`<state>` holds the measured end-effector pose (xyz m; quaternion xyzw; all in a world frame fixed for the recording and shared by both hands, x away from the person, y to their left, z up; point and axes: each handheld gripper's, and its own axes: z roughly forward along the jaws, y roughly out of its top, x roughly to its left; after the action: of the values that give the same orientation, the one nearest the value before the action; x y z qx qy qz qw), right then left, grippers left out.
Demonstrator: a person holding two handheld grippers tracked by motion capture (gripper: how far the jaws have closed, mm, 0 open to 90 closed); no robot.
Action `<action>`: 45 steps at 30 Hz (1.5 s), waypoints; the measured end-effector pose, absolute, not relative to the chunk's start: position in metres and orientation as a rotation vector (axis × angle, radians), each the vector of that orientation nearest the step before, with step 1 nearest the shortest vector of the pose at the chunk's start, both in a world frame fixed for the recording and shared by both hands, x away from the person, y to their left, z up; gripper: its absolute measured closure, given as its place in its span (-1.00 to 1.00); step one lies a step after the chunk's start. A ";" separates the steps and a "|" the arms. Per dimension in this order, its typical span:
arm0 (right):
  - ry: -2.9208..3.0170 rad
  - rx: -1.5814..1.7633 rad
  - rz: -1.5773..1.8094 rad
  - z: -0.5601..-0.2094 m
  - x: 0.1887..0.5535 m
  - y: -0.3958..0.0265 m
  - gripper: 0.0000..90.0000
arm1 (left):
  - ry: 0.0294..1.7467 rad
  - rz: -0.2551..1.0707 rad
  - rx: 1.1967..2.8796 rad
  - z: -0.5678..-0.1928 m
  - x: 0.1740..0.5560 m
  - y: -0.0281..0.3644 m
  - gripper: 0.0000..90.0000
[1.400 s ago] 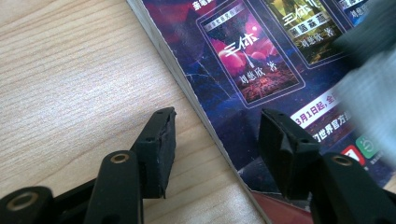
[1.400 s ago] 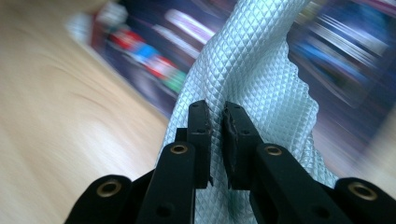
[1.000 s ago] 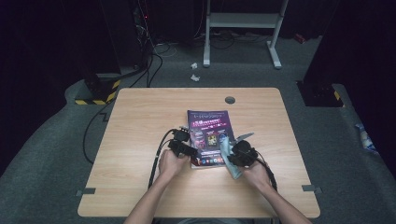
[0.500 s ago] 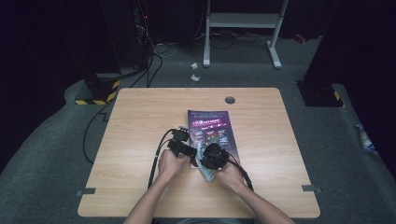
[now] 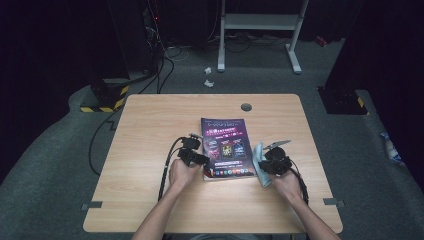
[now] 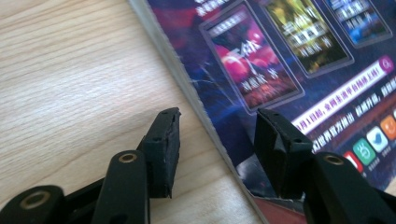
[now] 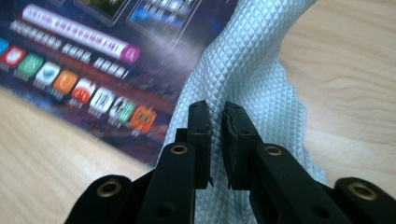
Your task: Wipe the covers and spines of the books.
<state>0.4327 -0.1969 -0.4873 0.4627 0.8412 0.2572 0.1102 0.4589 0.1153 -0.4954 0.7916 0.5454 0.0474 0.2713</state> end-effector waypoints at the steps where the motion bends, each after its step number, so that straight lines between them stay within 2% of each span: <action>1: 2.458 1.371 0.778 -0.486 0.435 -0.198 0.82 | 1.464 0.143 2.132 -0.496 0.460 0.117 0.14; 6: 2.438 1.355 0.842 -0.481 0.444 -0.186 0.82 | 1.451 0.137 2.104 -0.498 0.462 0.118 0.22; 10: 2.491 1.323 0.783 -0.491 0.452 -0.170 0.81 | 1.418 0.106 2.113 -0.498 0.461 0.116 0.36; 15: 2.504 1.302 0.790 -0.491 0.443 -0.172 0.82 | 1.401 0.089 2.156 -0.497 0.455 0.113 0.41; 25: 2.526 1.266 0.738 -0.489 0.428 -0.174 0.82 | 1.383 0.072 2.218 -0.493 0.441 0.094 0.40; 29: 2.586 1.199 0.772 -0.489 0.427 -0.144 0.83 | 1.383 0.043 2.220 -0.493 0.444 0.097 0.38; 33: 2.660 1.119 0.797 -0.490 0.422 -0.101 0.82 | 1.398 0.083 2.207 -0.494 0.448 0.099 0.22; 38: 2.724 1.001 0.814 -0.491 0.418 -0.063 0.82 | 1.429 0.097 2.168 -0.495 0.453 0.110 0.19; 43: 2.735 1.020 0.830 -0.491 0.420 -0.066 0.82 | 1.438 0.109 2.160 -0.495 0.455 0.115 0.19; 45: 2.701 1.054 0.797 -0.490 0.422 -0.084 0.82 | 1.430 0.126 2.166 -0.495 0.455 0.115 0.19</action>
<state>0.4217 -0.0839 -0.4901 0.3497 0.8963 0.2643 0.0673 0.4546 0.1150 -0.4954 0.8030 0.5301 0.0467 0.2683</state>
